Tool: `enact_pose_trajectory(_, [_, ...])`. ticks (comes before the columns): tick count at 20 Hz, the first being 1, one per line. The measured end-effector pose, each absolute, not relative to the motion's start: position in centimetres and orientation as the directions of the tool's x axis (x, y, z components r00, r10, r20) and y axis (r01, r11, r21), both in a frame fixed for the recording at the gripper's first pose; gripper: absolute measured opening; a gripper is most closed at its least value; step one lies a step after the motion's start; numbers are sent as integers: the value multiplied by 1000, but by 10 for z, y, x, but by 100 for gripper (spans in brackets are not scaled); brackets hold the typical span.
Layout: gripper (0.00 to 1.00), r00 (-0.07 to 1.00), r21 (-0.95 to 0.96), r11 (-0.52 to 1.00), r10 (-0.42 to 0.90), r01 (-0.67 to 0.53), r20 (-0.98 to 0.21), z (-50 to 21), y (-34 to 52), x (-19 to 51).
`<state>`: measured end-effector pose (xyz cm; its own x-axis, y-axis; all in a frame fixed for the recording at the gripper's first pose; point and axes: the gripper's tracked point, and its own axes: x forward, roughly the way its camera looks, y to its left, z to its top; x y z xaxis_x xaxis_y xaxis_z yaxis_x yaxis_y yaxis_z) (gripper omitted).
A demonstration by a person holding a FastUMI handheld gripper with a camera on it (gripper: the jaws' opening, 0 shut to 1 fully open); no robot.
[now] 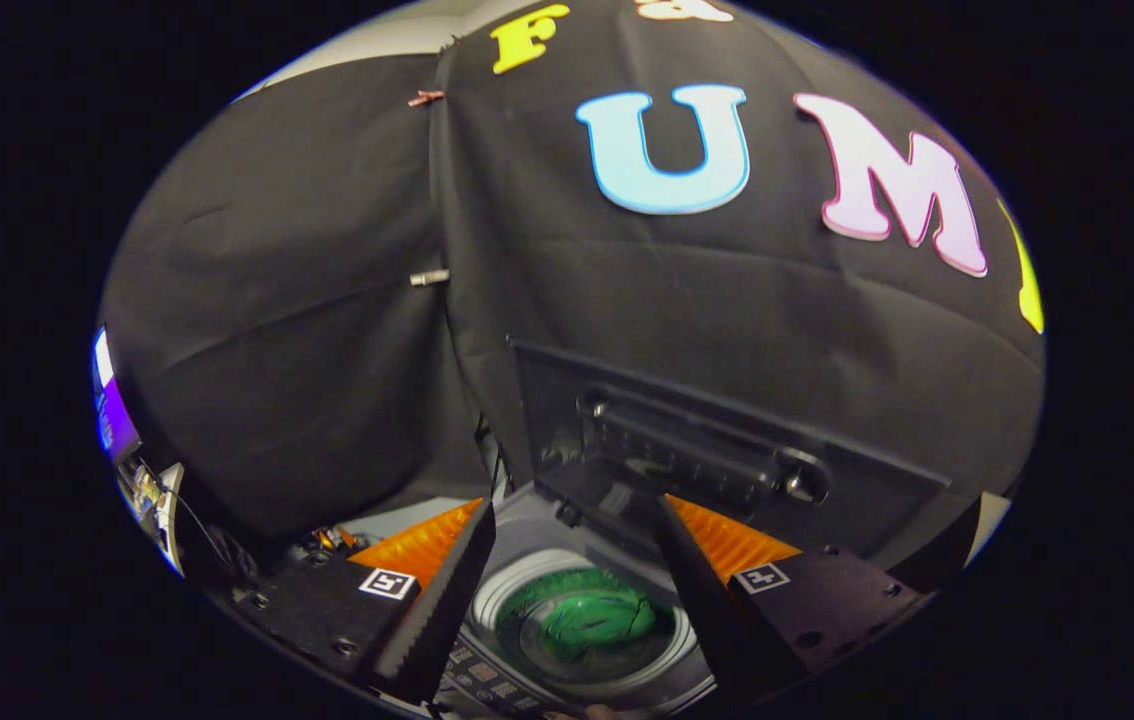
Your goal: Put the clothes into the washing machine and then close the washing machine lid.
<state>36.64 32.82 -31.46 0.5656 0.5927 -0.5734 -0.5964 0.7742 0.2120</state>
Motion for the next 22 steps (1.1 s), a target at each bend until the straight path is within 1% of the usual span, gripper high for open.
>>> enact_pose_trajectory(3, [99, 667, 179, 800, 582, -573, -464, -291, 325, 384])
enact_pose_trajectory(6, [99, 763, 154, 846, 528, -510, -374, -274, 313, 407])
enact_pose_trajectory(11, [99, 886, 141, 938, 344, -315, -310, -267, 285, 438])
enact_pose_trajectory(14, [99, 921, 132, 971, 230, -198, -314, -271, 259, 458])
enact_pose_trajectory(17, [99, 927, 104, 991, 121, -89, -356, -289, 238, 471])
enact_pose_trajectory(22, [99, 887, 75, 997, 32, 4, -461, -324, 209, 489])
